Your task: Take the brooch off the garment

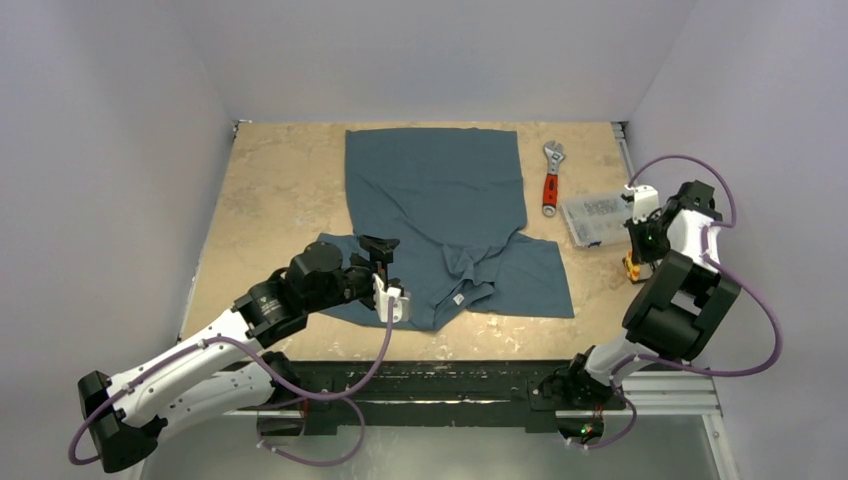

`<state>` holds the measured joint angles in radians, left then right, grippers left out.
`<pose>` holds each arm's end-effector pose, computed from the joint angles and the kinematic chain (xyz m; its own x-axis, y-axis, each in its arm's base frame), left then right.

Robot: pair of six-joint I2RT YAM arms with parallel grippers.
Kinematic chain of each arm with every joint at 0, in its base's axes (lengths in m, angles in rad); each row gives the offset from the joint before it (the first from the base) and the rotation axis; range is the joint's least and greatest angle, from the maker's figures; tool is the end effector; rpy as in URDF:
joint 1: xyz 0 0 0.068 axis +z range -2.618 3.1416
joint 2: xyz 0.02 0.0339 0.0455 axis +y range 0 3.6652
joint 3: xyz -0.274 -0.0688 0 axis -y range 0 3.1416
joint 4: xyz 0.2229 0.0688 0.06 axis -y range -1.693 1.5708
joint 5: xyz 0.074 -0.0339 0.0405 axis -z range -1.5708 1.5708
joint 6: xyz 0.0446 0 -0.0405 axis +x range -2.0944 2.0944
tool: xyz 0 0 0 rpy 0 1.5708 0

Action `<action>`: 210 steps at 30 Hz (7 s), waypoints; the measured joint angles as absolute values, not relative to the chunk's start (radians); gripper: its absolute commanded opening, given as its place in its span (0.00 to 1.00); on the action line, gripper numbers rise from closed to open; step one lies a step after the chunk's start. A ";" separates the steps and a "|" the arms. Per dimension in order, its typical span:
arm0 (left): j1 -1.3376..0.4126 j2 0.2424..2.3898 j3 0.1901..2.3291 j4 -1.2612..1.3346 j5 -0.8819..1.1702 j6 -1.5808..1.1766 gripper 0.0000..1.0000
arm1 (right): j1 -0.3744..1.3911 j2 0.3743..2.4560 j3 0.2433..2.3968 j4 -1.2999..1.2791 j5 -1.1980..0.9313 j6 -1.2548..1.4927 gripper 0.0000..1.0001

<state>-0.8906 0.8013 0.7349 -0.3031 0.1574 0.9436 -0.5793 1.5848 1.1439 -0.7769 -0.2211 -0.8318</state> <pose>0.0989 -0.1333 0.3127 0.5628 0.5757 -0.5931 0.6885 0.0705 0.7218 0.2494 -0.1515 0.2363 -0.8768 -0.2882 -0.3850 -0.2634 0.9576 -0.1169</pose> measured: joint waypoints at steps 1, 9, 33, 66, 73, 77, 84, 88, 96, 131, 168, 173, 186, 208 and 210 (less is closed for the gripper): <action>-0.890 0.802 0.735 -0.303 0.157 0.942 0.75 | -0.579 1.585 1.145 -0.771 -0.218 -0.832 0.00; -0.889 0.813 0.744 -0.303 0.161 0.934 0.75 | -0.579 1.605 1.146 -0.739 -0.182 -0.832 0.00; -0.884 0.825 0.757 -0.302 0.172 0.934 0.75 | -0.579 1.610 1.148 -0.678 -0.121 -0.828 0.29; -0.884 0.850 0.768 -0.303 0.190 0.914 0.75 | -0.524 1.636 1.148 -0.738 -0.179 -0.800 0.09; -0.884 0.858 0.774 -0.305 0.190 0.908 0.75 | -0.510 1.723 1.148 -0.730 -0.173 -0.777 0.08; -0.884 0.865 0.779 -0.305 0.190 0.907 0.75 | -0.510 1.735 1.148 -0.714 -0.166 -0.767 0.08; -0.884 0.881 0.784 -0.305 0.190 0.900 0.75 | -0.510 1.736 1.148 -0.688 -0.146 -0.752 0.16; -0.884 0.888 0.784 -0.305 0.190 0.900 0.76 | -0.510 1.736 1.148 -0.686 -0.143 -0.747 0.21; -0.884 0.888 0.785 -0.310 0.189 0.898 0.77 | -0.510 1.736 1.148 -0.689 -0.139 -0.747 0.32; -0.281 1.367 1.207 -0.830 0.186 0.418 1.00 | -0.013 1.579 1.343 -0.837 -0.435 -0.570 0.92; -0.357 1.396 0.605 -0.217 -0.434 0.875 1.00 | 0.117 1.628 0.934 -0.641 -0.148 -0.741 0.90; -0.342 1.330 0.560 -0.255 -0.416 0.906 1.00 | 0.110 1.578 0.882 -0.665 -0.138 -0.782 0.90; -0.301 1.269 0.534 -0.315 -0.373 0.944 1.00 | 0.110 1.468 0.775 -0.724 -0.086 -0.828 0.91; -0.709 1.111 0.774 -0.653 0.002 0.739 1.00 | 0.090 1.501 1.068 -0.927 -0.383 -0.684 0.87; -0.788 1.173 0.773 -0.630 -0.009 0.693 1.00 | 0.094 1.546 1.122 -0.902 -0.413 -0.627 0.86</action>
<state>-0.7876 1.1728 0.7727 -0.6296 -0.0090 0.6933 0.0937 1.5459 1.1225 -0.9024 -0.4129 -0.6270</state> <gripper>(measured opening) 0.998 0.874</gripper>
